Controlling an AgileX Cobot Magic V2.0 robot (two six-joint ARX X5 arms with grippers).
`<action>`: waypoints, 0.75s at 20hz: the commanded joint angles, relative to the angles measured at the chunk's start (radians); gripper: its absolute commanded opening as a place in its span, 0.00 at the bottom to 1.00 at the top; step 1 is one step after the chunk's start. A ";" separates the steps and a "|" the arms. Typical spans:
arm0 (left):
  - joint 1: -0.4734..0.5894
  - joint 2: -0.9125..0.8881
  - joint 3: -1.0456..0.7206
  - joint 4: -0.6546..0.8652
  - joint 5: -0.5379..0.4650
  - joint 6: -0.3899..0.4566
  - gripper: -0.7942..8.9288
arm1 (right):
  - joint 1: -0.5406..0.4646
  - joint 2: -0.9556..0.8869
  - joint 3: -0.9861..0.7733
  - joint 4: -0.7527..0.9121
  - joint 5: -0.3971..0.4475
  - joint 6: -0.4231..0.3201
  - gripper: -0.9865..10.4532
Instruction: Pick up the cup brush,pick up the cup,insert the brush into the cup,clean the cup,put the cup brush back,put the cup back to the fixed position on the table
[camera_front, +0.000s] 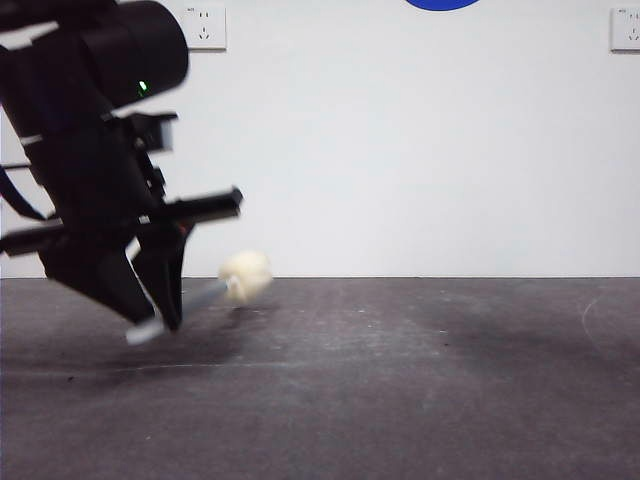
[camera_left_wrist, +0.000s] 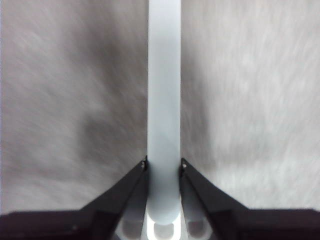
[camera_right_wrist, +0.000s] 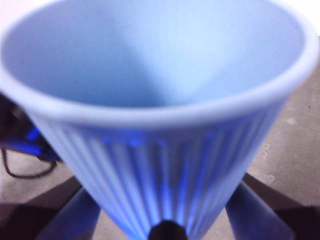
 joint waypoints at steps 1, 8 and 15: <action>-0.023 0.052 -0.009 0.014 -0.001 -0.010 0.07 | 0.001 -0.002 0.001 0.000 0.001 0.006 0.08; -0.032 0.073 -0.009 0.027 -0.038 -0.045 0.07 | 0.001 -0.002 0.001 -0.034 0.000 0.006 0.08; -0.033 0.073 -0.009 0.046 0.040 -0.046 0.35 | 0.001 -0.002 0.001 -0.036 0.001 0.007 0.08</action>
